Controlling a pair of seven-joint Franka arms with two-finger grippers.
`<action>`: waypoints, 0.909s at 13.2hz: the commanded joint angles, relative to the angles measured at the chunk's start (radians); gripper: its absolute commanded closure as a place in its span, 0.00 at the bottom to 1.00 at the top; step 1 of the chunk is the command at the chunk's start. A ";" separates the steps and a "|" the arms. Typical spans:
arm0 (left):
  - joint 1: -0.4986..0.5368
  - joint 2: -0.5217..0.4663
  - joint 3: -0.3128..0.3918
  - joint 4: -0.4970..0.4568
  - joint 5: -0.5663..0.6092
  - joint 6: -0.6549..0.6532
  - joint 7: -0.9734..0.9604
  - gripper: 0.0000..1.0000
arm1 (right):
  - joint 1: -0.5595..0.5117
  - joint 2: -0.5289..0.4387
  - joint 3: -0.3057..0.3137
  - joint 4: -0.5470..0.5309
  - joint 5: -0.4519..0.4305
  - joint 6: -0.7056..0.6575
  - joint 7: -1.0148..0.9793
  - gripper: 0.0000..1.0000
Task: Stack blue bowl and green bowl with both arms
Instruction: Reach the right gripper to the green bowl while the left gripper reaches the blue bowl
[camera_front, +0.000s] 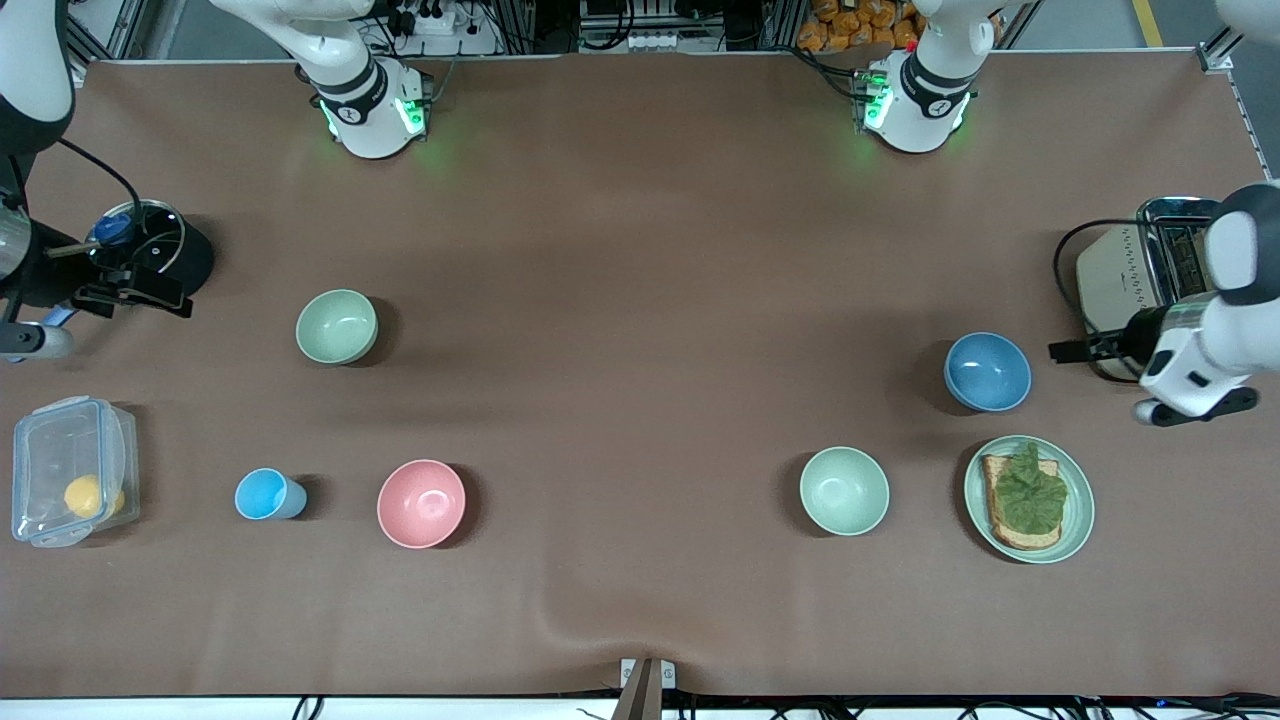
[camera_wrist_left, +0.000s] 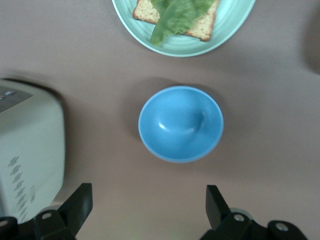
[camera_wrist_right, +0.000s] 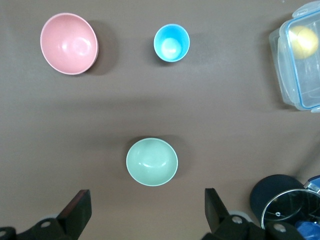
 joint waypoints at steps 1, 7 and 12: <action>0.023 -0.026 -0.006 -0.134 0.011 0.136 -0.004 0.00 | -0.017 -0.018 0.016 -0.074 0.004 0.020 -0.005 0.00; 0.063 0.091 -0.006 -0.174 0.059 0.271 0.007 0.00 | -0.009 -0.059 0.024 -0.376 0.019 0.256 -0.103 0.00; 0.066 0.155 -0.006 -0.165 0.059 0.316 0.007 0.00 | -0.009 -0.067 0.018 -0.554 0.018 0.452 -0.202 0.00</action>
